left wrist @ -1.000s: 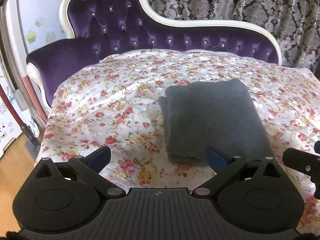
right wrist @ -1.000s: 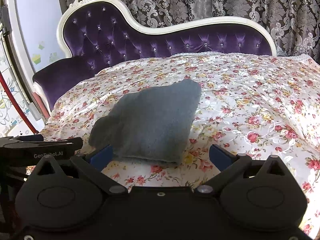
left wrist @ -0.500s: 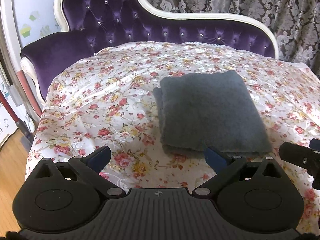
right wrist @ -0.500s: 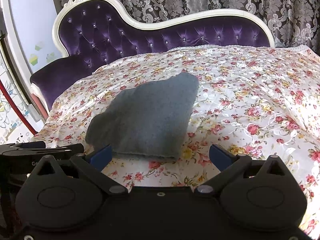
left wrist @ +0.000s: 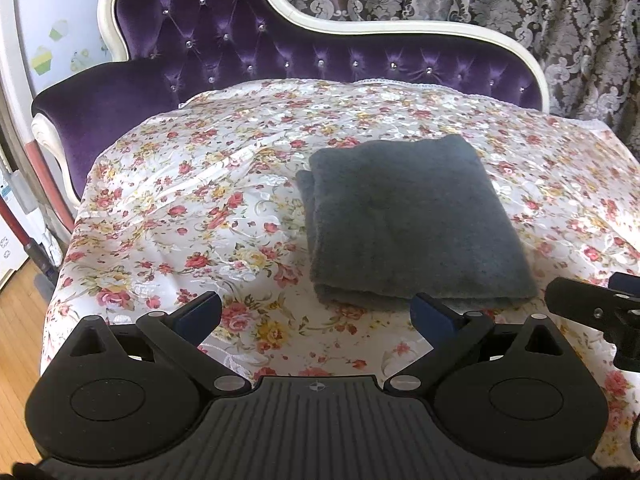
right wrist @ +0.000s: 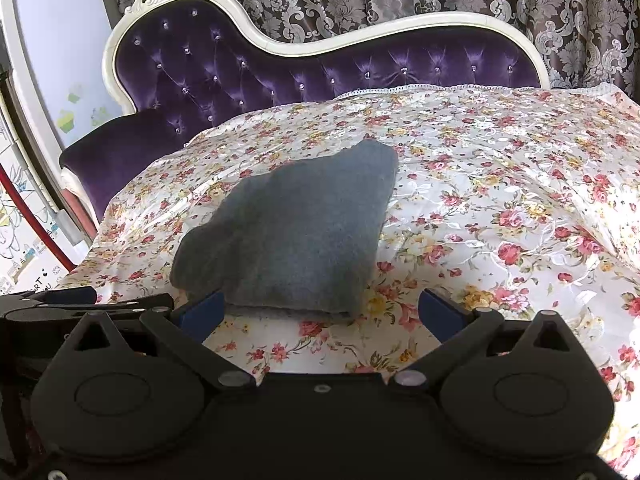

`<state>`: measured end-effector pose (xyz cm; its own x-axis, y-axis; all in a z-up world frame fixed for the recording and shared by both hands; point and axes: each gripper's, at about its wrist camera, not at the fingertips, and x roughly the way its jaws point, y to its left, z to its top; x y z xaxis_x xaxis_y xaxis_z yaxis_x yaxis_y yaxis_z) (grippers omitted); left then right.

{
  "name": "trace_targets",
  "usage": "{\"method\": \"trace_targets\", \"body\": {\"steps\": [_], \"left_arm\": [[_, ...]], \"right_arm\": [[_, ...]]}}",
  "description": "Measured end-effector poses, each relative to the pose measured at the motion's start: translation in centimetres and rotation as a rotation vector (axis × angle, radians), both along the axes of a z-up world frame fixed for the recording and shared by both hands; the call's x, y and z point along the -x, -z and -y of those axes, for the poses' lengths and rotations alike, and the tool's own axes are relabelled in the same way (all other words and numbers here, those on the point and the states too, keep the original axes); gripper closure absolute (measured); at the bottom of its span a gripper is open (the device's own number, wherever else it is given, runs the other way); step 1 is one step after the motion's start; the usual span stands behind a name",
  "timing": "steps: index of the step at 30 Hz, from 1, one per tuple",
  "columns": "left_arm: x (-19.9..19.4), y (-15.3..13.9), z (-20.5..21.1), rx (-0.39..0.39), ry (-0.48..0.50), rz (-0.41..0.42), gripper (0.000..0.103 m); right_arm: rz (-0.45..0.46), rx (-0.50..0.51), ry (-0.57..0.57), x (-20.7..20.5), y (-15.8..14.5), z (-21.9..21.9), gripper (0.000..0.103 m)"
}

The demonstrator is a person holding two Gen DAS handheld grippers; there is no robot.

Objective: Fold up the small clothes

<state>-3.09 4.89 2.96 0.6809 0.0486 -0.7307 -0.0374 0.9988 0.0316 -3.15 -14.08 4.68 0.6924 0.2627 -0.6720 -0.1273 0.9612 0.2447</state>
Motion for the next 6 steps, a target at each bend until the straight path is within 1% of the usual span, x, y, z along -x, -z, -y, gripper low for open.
{"method": "trace_targets", "body": {"steps": [6], "left_arm": [[0.00,0.02,-0.04,0.002,-0.003,0.002,0.001]], "right_arm": [[-0.006,-0.010,0.002,-0.09,0.18,-0.03,0.001]]}}
